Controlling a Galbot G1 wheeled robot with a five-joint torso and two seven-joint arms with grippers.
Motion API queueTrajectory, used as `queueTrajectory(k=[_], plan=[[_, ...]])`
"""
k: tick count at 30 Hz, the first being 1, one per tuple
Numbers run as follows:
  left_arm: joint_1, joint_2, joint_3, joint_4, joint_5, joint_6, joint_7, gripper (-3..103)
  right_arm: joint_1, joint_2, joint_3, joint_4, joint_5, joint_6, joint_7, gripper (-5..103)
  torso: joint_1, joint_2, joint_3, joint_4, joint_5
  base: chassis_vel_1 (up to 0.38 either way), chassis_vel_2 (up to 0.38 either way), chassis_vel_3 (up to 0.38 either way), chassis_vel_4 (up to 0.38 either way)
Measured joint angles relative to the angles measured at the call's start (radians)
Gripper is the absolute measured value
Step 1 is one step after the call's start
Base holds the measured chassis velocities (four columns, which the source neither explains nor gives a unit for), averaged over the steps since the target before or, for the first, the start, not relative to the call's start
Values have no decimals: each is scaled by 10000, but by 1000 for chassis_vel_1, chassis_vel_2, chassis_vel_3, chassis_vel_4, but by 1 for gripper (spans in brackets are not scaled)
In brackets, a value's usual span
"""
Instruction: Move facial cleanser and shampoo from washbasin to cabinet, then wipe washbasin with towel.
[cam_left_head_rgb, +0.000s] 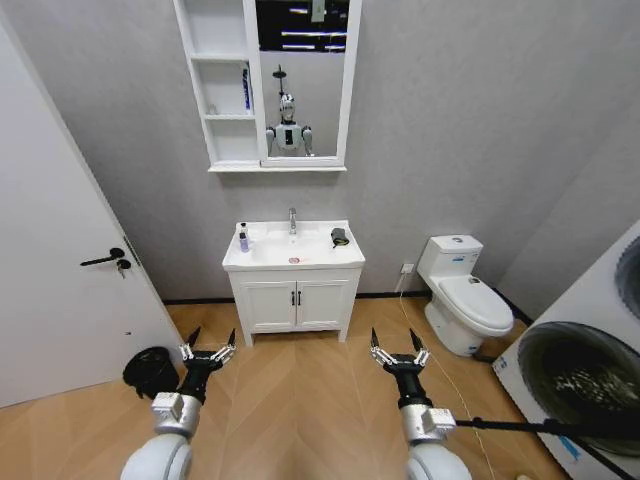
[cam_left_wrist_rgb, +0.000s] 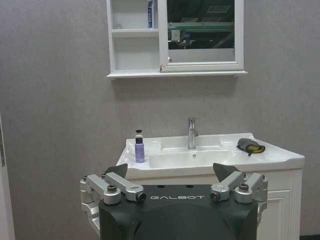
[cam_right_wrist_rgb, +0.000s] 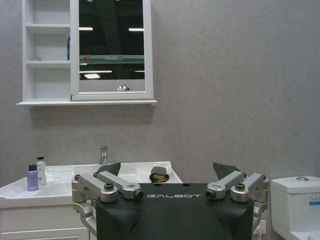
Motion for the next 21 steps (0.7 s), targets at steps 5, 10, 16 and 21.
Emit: queueTrajectory(k=[5,10,16,21], plan=[[41,-35,-8,-91,27,0,-2,97,-32,21,17,138,-42,102,-37,100,0,0,0,0,0,0,0,0,0],[58,-29,-57,-132,13,4,-5,97,-35,5,45,234,-39,108,-56,100,0,0,0,0,0,0,0,0,0],[25,3,-71,-123,-14,4,-6,94,-71,45,26,311,-54,76,-87,100,0,0,0,0,-1,0,0,0,0],[-1,42,0,-158,-63,4,-6,97,-182,56,23,462,-21,-186,-92,100,0,0,0,1,-1,0,0,0,0]])
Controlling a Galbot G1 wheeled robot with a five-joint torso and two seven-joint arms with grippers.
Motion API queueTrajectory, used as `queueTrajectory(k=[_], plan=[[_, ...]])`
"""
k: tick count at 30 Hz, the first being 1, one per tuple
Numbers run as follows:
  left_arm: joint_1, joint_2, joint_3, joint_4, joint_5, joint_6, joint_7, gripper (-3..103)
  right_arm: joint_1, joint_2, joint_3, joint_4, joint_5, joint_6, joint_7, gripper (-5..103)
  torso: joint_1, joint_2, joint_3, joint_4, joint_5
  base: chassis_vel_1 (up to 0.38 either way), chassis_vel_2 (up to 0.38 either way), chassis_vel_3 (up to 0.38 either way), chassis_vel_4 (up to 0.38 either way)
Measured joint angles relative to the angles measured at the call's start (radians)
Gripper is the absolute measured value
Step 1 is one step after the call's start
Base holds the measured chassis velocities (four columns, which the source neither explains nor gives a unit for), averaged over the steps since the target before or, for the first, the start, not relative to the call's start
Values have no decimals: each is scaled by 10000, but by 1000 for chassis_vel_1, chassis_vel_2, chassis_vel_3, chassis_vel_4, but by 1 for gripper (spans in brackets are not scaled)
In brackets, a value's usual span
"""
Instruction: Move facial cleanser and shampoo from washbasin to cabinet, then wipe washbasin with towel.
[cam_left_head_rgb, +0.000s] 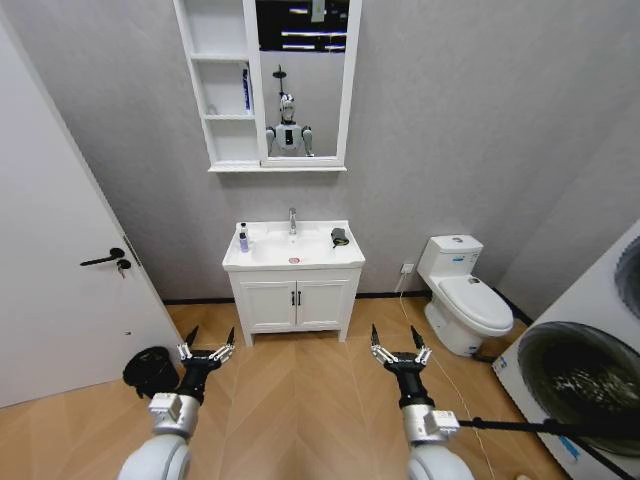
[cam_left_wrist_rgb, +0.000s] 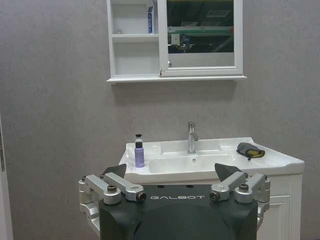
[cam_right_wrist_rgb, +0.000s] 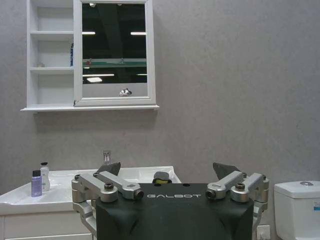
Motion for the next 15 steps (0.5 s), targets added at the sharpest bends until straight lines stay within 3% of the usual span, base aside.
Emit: queueTrajectory(k=[8,15], plan=[[-90,1,226,231,43,0,2,96,-139,24,124,8,9,100,-71,100,-2,1,-1,-1,0,-3,3,1,-7],[-156,21,250,373,33,1,4,96,-111,32,88,-6,-19,106,-91,100,-4,4,-1,0,1,-94,92,98,-80]])
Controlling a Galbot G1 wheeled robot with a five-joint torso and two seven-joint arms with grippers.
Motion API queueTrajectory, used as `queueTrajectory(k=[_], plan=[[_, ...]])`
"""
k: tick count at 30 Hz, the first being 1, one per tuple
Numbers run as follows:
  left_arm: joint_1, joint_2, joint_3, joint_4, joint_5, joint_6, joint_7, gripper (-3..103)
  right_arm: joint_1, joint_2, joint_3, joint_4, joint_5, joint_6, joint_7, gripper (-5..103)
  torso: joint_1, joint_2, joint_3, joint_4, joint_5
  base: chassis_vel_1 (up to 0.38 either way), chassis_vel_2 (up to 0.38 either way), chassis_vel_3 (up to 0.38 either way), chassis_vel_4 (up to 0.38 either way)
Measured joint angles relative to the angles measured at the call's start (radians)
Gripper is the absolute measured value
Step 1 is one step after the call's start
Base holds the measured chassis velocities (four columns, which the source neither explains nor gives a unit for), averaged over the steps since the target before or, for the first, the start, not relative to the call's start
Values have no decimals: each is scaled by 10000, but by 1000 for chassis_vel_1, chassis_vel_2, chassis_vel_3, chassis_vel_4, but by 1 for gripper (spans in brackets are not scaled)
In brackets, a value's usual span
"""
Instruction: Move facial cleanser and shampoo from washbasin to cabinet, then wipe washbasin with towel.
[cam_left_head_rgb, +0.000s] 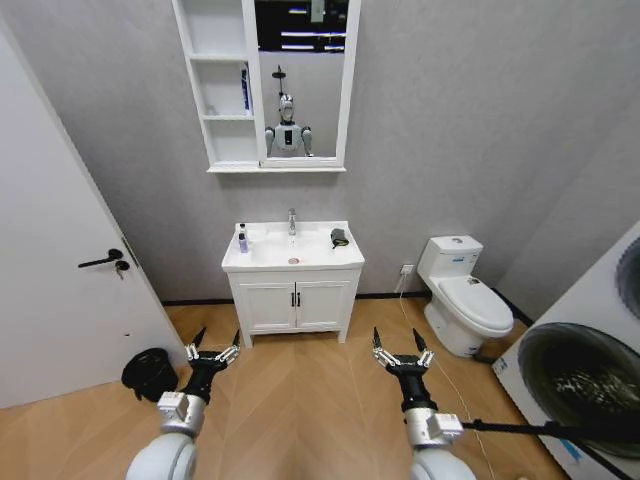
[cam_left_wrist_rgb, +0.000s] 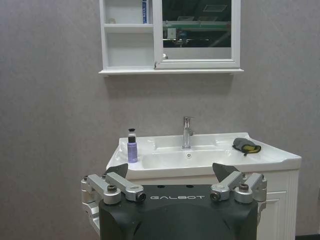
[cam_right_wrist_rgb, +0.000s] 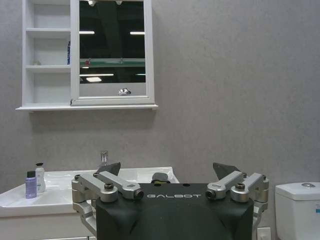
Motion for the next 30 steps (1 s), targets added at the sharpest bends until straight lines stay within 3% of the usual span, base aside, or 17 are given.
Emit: queueTrajectory(k=[7,14,18,30], plan=[[-57,-52,0,110,-6,0,1,94,8,-50,0,-48,8,32,-23,100,7,-4,3,0,-2,-195,193,190,-202],[-117,-96,-16,173,-1,-3,3,100,61,-60,-6,-76,8,103,-85,100,7,-4,3,2,2,-246,271,270,-267],[-126,-87,-70,176,-23,-5,5,94,86,-52,-26,-165,5,153,-132,100,3,-4,1,1,-1,-335,313,339,-331],[-147,-102,-55,205,-24,-50,9,96,79,-43,-49,-263,-217,530,-438,100,4,-4,1,1,2,-361,361,367,-366]])
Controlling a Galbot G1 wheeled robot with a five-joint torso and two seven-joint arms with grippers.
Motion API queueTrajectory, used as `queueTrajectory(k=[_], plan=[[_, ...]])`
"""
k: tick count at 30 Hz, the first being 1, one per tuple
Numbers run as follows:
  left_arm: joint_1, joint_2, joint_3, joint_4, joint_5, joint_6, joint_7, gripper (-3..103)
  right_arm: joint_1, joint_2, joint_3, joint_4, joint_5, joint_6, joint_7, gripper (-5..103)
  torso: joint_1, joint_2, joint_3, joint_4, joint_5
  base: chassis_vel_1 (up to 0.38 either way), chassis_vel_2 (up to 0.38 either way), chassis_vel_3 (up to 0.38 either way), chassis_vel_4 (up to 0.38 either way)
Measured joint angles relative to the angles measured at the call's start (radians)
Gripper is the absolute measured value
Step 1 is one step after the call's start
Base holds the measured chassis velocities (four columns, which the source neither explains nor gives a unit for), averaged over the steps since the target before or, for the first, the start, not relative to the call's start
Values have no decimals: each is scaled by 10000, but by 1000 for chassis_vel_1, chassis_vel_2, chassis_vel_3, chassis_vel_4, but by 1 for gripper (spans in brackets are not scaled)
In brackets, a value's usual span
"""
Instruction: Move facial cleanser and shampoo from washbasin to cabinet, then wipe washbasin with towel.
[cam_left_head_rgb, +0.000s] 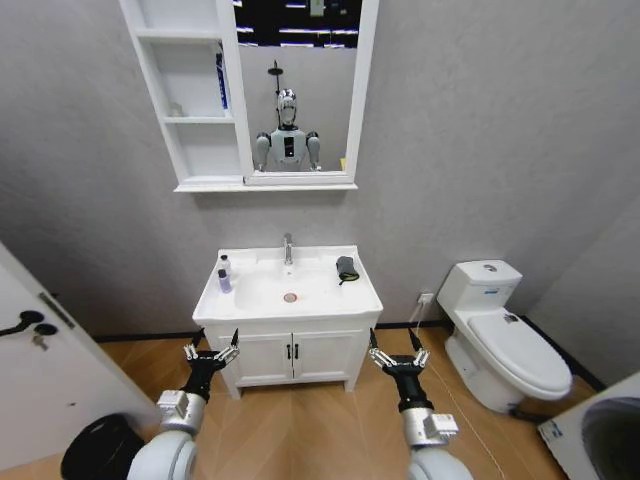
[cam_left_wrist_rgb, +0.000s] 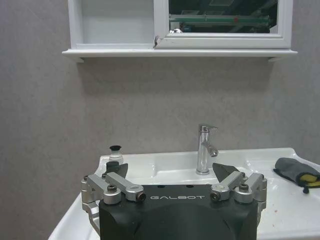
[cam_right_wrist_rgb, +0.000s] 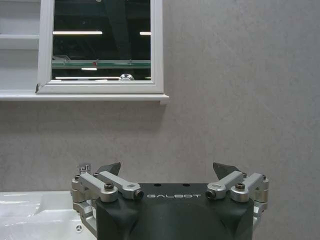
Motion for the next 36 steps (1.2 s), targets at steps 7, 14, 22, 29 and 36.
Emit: queueTrajectory(k=[7,14,22,29,36], plan=[[-94,85,-1,150,4,0,-31,96,168,123,-49,-245,-633,932,-160,100,16,-6,5,0,-5,-298,296,272,-259],[-1205,254,-174,1313,18,-43,-426,96,-9,87,-75,-112,-538,1279,-629,100,3,-1,0,-5,-2,-90,104,57,-41],[-2702,377,-291,3069,28,-204,-918,96,-222,24,184,6,-363,1423,-638,100,-15,7,-3,0,-5,56,-43,-43,33],[-3604,495,-192,4507,-24,-131,-953,96,-214,-13,281,-77,-215,1468,-610,100,4,1,1,-2,-4,0,0,0,0],[-4456,486,-314,5867,90,-407,-1003,95,-101,-69,294,-145,-183,1412,-575,100,0,2,0,-2,-3,0,0,0,0]])
